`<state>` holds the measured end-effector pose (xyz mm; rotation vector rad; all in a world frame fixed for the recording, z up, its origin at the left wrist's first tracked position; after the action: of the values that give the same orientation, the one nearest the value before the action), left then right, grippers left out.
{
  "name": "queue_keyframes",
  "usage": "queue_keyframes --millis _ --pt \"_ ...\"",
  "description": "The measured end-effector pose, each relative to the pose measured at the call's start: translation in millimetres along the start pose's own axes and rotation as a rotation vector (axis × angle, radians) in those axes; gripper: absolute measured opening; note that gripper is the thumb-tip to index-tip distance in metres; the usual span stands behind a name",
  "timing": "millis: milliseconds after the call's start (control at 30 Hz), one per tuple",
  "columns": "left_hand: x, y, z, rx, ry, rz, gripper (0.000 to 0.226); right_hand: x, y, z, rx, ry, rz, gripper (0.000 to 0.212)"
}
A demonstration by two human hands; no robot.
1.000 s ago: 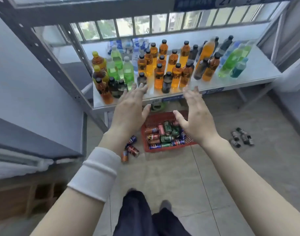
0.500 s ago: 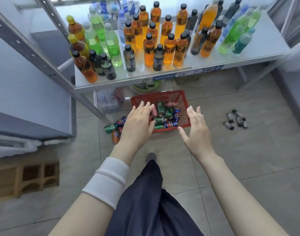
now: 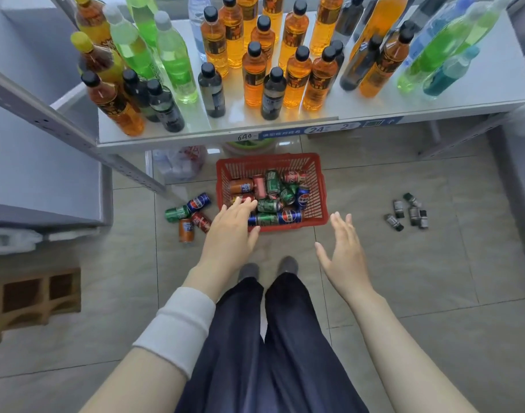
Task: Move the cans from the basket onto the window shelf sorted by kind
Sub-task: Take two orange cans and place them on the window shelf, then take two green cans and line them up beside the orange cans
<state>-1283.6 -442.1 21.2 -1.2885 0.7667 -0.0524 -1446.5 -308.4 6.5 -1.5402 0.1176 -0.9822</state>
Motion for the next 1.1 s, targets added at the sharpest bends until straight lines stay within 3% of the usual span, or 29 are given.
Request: queue_keyframes --millis 300,533,700,933,1100 --pt "-14.0 39.5 -42.2 0.000 -0.218 -0.021 0.051 -46.8 16.2 -74.4 0.120 0.021 -0.073 0.065" --pt "-2.8 121.6 -75.7 0.039 -0.530 0.266 0.043 -90.4 65.1 -133.8 0.206 0.112 -0.103 0.066" --pt "49.5 257.8 -107.0 0.177 -0.755 0.415 0.043 -156.8 182.3 -167.9 0.306 0.215 -0.093 0.073" --pt "155.3 464.1 -150.9 0.283 -1.053 0.438 0.041 -256.0 385.0 -239.0 0.424 0.154 0.072 0.078" --pt "206.0 568.8 -189.5 0.294 -1.179 0.529 0.030 -291.1 482.9 -283.2 0.346 0.077 0.224 0.080"
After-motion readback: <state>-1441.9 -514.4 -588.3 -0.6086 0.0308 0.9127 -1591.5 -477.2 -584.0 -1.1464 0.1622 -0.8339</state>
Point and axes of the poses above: each hand's wrist, its own z-axis away from the middle knuckle, its own y-axis out of the palm, x = y × z, the point moved 4 cm from there along -z, towards the middle knuckle, and after that the axes turned 14 degrees about -x, right-handed, at the moved point
